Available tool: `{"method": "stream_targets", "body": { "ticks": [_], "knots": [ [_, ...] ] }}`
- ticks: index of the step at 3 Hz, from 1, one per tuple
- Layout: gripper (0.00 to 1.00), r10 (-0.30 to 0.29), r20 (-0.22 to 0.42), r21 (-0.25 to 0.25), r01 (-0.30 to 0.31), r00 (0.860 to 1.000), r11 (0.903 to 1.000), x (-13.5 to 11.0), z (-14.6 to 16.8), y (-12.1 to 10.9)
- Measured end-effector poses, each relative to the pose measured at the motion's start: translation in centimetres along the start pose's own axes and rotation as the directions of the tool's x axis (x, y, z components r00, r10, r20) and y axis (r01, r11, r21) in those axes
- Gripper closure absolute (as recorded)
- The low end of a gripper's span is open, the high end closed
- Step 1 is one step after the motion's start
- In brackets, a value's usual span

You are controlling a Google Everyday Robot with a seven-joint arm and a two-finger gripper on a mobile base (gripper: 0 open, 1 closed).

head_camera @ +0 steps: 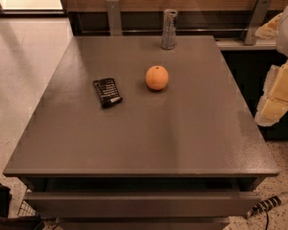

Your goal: Knock redbull can over

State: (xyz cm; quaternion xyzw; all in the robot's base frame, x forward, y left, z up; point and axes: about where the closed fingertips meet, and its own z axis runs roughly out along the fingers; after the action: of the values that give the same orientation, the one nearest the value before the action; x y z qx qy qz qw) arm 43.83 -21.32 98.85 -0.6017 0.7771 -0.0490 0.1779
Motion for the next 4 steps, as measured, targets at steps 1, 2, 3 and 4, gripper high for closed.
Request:
{"method": "stream_targets", "body": {
  "ticks": [1, 2, 3, 4],
  "knots": [
    [0.00, 0.000, 0.001, 0.002, 0.000, 1.000, 1.0000, 0.0, 0.0, 0.0],
    [0.00, 0.035, 0.054, 0.057, -0.038, 0.998, 0.9977, 0.6, -0.2, -3.0],
    [0.00, 0.103, 0.206, 0.125, -0.131, 0.973, 0.9835, 0.7, 1.1, -7.6],
    [0.00, 0.153, 0.400, 0.139, -0.225, 0.904, 0.9645, -0.1, 3.6, -10.5]
  ]
}}
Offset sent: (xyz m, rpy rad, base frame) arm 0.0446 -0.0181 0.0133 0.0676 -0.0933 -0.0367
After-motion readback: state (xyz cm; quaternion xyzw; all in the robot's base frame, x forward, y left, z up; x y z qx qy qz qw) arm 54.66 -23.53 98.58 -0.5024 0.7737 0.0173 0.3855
